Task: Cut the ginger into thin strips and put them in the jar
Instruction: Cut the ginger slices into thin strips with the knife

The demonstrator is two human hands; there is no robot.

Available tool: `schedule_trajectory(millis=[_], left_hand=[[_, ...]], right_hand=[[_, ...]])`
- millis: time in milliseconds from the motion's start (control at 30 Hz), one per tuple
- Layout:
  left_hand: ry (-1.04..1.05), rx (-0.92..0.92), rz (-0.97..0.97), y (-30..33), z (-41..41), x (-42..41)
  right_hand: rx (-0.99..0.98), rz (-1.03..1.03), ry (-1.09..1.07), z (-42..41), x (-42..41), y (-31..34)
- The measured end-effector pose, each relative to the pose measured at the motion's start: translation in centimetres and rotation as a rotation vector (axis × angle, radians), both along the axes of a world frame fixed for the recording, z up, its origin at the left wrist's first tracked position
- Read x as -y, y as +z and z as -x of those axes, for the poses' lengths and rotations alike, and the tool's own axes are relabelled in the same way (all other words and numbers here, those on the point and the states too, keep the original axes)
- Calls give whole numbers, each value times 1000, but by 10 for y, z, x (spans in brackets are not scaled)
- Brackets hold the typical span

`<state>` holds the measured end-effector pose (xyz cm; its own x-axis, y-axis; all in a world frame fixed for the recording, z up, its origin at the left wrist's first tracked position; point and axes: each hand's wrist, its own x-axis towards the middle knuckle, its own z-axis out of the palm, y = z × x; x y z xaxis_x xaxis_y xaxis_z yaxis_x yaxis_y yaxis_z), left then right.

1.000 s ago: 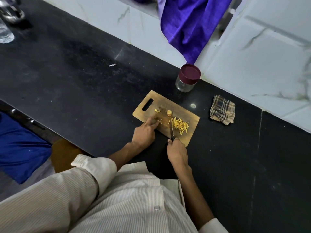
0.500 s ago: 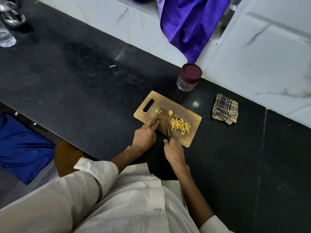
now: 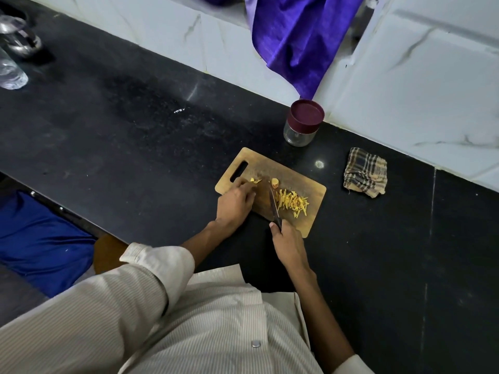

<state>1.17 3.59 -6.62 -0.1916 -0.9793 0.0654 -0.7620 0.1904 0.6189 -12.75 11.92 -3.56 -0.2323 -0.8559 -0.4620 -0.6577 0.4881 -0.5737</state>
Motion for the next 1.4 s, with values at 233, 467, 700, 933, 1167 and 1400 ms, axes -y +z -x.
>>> schedule_trajectory(millis=[233,467,700,933,1167,1400], left_hand=[[57,98,-30,0,9,29],[49,171,-3,3,15,35],[-38,96,15,6,16,33],[-177,52,-49,5,21,13],[-73,-13,-18,2,6,1],[-28,106,-51,-4,7,-29]], right_hand=[[42,22,-18,8,-1,-2],[32,18,-6,9,-1,-3],[37,15,-15,10,-1,-3],[41,9,-9,10,-2,-1],[13,14,-8,9,-2,-2],[-80,-21,73,6,3,-1]])
